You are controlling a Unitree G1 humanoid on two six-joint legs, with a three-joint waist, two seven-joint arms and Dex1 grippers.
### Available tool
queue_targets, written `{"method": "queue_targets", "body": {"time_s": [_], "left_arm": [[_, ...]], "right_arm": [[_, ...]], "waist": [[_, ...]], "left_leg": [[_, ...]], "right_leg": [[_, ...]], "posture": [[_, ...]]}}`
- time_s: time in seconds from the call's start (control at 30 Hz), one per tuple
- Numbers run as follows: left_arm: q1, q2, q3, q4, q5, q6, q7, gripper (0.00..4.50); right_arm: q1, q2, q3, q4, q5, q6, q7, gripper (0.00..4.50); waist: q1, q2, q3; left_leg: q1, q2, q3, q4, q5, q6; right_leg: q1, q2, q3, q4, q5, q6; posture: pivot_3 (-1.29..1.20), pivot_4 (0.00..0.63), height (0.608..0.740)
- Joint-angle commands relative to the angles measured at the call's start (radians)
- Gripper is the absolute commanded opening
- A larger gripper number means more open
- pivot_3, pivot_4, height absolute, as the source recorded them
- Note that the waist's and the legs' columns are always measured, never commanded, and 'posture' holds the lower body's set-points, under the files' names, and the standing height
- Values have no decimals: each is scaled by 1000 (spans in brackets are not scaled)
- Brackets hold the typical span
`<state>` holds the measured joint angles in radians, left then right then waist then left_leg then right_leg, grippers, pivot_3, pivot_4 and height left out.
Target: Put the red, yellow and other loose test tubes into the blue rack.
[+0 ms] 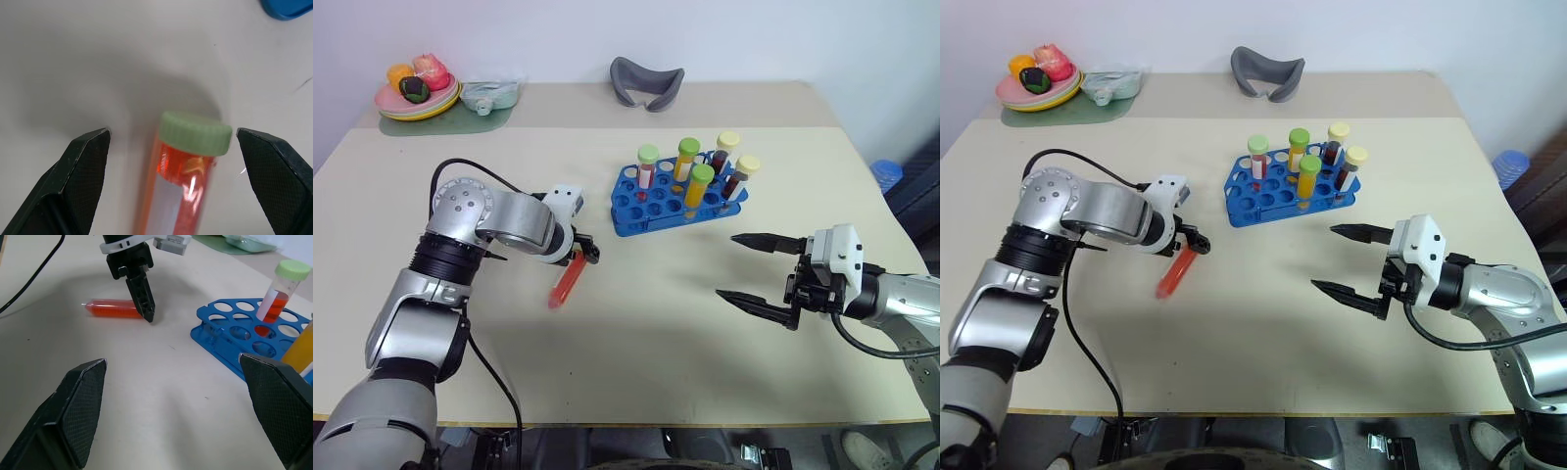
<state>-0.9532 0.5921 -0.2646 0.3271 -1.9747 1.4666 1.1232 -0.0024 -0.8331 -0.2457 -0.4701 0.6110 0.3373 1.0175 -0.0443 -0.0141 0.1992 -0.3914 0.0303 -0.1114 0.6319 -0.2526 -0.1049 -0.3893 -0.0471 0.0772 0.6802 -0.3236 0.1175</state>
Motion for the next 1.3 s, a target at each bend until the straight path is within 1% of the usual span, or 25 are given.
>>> {"method": "queue_targets", "body": {"time_s": [0.03, 0.4, 0.6, 0.7, 0.77, 0.83, 1.0, 1.2, 1.3], "left_arm": [[-45, 32, -3, 20, 2, 26, -25, 4241], [-115, 67, -94, 115, 2, 97, -160, 4241], [-144, 92, -139, 147, 2, 110, -201, 4241], [-153, 98, -153, 158, 2, 113, -215, 3405], [-159, 99, -158, 164, 2, 114, -222, 2345], [-162, 98, -160, 168, 2, 114, -224, 1410], [-167, 99, -139, 169, 2, 107, -236, 1410], [-135, 75, -14, 47, 2, 0, -185, 1410], [-129, 88, 55, -42, 2, -44, -206, 1410]], "right_arm": [[-3, -7, -21, -31, 16, -2, 4, 4425], [-16, -5, -15, -40, 19, 15, -3, 4425], [-14, 0, -17, -43, 18, 18, -6, 4425], [-14, 1, -18, -44, 19, 19, -6, 4500], [-15, 0, -17, -46, 20, 21, -8, 4500], [-19, 0, -16, -48, 21, 24, -10, 4500], [-29, -2, -12, -45, 22, 30, -13, 4500], [-41, 4, -5, -33, 18, 28, -15, 4500], [-43, 15, -8, -36, 25, 33, -29, 4500]], "waist": [[1, 0, 0], [0, 0, 0], [2, 0, 0], [1, 0, 0], [1, 0, 0], [1, 0, 0], [1, 0, 0], [2, -1, 0], [1, -1, 0]], "left_leg": [[0, 0, 0, 0, 0, 0], [-1, 0, 0, 0, 0, 0], [-1, 0, 0, 0, 0, 0], [-1, 0, 0, 0, 0, 0], [-1, 0, 0, 0, 0, 0], [-1, 0, 0, 0, 0, 0], [-1, 0, 0, 0, 0, 0], [-1, 0, 0, 0, 0, 0], [-1, 0, 0, 0, 0, 0]], "right_leg": [[0, 0, 0, 0, 0, 0], [-1, 0, 0, 0, 0, 0], [-1, 0, 0, 0, 0, 0], [0, 0, 0, 0, 0, 0], [-1, 0, 0, 0, 0, 0], [-1, 0, 0, 0, 0, 0], [-1, 0, 0, 0, 0, 0], [-1, 0, 0, 0, 0, 0], [-1, 0, 0, 0, 0, 0]], "posture": [[0, 150, 740], [0, 150, 740], [0, 150, 740], [0, 150, 740], [0, 150, 740], [0, 150, 740], [0, 150, 740], [0, 150, 740], [0, 150, 740]]}}
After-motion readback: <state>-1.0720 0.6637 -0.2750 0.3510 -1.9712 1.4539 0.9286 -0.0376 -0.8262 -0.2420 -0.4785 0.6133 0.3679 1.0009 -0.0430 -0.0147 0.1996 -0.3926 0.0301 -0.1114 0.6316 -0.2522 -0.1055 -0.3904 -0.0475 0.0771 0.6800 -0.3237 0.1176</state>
